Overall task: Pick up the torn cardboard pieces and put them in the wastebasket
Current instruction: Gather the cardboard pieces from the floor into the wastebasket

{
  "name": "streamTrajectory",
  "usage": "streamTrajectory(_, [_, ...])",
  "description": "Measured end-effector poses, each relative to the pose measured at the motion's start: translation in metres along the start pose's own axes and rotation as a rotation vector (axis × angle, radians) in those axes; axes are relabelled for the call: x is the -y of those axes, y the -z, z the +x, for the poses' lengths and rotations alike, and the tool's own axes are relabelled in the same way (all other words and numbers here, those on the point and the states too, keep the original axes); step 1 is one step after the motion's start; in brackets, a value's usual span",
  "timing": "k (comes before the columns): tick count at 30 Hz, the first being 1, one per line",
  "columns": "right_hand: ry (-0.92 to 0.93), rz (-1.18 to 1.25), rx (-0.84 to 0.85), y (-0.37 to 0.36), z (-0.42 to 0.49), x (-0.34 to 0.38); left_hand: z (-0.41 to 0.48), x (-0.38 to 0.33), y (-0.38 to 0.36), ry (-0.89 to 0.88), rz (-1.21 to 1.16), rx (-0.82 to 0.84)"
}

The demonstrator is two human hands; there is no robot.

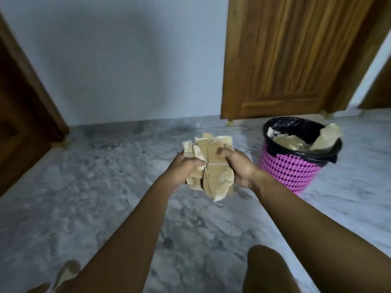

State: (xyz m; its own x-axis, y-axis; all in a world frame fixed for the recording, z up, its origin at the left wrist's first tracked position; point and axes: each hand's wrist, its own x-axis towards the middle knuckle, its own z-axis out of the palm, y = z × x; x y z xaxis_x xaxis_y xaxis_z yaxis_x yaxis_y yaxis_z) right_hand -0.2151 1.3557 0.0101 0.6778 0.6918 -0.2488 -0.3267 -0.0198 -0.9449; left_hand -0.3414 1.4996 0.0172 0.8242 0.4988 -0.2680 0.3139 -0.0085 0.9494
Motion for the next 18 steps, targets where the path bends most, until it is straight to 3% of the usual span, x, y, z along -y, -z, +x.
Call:
streamTrajectory(6, [0.097,0.089,-0.193,0.154,0.028,0.067,0.082,-0.092,-0.139,-0.083,0.057,0.129])
streamTrajectory(9, [0.117,0.051,-0.381,0.225,0.055,0.083,0.136,-0.116,-0.202,-0.110,0.066,0.191])
streamTrajectory(14, [0.017,-0.070,-0.576,0.320,0.106,0.096,0.234,-0.132,-0.292,0.008,0.071,0.251])
streamTrajectory(18, [-0.126,-0.125,-0.579,0.367,0.145,0.094,0.293,-0.134,-0.333,0.119,0.023,0.209])
